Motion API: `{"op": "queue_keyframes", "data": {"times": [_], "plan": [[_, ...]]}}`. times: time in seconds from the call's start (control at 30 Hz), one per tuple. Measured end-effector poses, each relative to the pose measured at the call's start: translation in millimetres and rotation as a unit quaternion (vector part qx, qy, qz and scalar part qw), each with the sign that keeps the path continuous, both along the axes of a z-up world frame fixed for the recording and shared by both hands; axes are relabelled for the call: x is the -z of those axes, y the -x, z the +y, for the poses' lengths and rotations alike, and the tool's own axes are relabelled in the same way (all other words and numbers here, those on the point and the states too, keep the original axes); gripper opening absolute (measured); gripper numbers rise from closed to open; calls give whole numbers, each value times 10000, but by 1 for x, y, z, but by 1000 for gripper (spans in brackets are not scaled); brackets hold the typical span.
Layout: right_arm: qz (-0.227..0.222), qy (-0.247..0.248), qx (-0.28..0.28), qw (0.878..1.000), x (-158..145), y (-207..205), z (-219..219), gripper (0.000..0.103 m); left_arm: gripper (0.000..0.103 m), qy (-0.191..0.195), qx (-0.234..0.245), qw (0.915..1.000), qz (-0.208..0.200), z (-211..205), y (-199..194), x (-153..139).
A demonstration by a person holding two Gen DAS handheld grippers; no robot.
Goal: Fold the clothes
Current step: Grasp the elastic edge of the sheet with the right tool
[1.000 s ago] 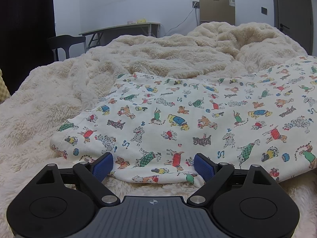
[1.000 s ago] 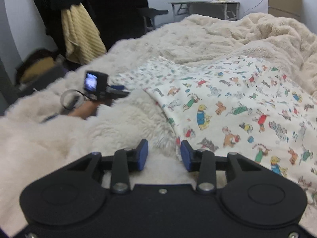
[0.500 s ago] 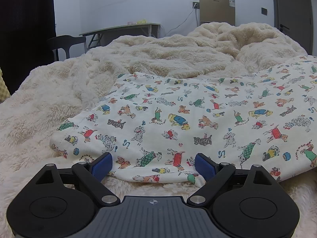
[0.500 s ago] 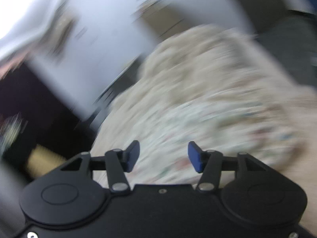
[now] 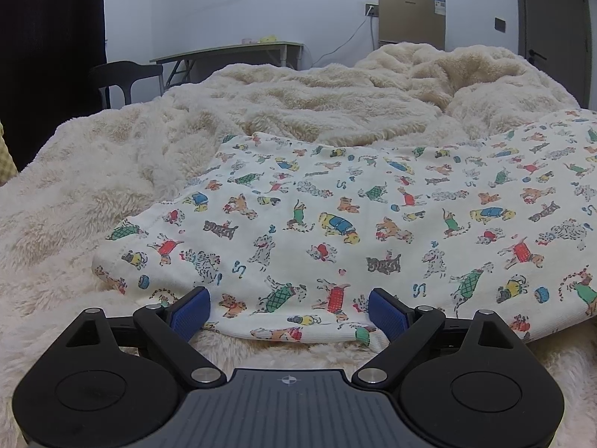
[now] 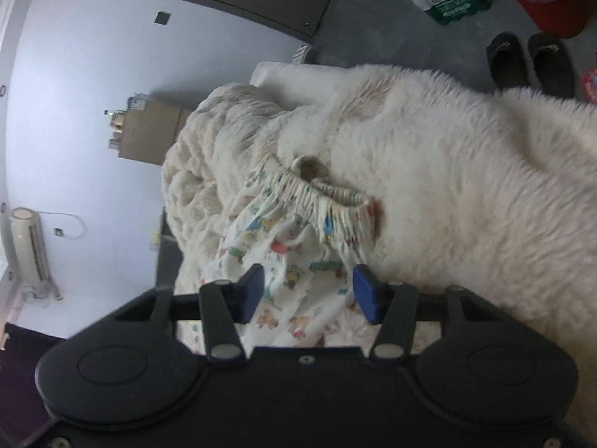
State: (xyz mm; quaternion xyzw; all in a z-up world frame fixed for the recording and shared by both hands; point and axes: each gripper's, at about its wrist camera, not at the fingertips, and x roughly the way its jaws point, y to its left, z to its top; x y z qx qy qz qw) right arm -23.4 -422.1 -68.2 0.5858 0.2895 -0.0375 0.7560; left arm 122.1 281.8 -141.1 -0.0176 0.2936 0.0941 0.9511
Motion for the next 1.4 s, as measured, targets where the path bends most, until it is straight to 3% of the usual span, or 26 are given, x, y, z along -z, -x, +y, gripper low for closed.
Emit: {"op": "queue_keyframes", "data": {"times": [0.53,0.63,0.73,0.9,1.03,1.17,1.4], "plan": [[364,-82,-64,9993,5,9,22,54,90,34,-7,10000,-1,1,0,0],[373,-103,-34,9992,3,10,25,59,90,38,-4,10000,2,1,-1,0],[158,-480,112,9987,10,0,20,63,90,51,-3,10000,6,2,-1,0],[-268,-913,450,9944,33,-33,4,53,91,49,-9,10000,6,2,-1,0],[-721,-1202,827,9867,48,-37,6,37,91,51,-9,10000,10,2,-1,1],[-852,-1159,1211,9822,47,-47,2,44,91,72,-10,10000,9,3,-1,0],[-447,-793,940,9914,35,-101,-2,43,91,135,-8,9999,25,5,-1,1]]}}
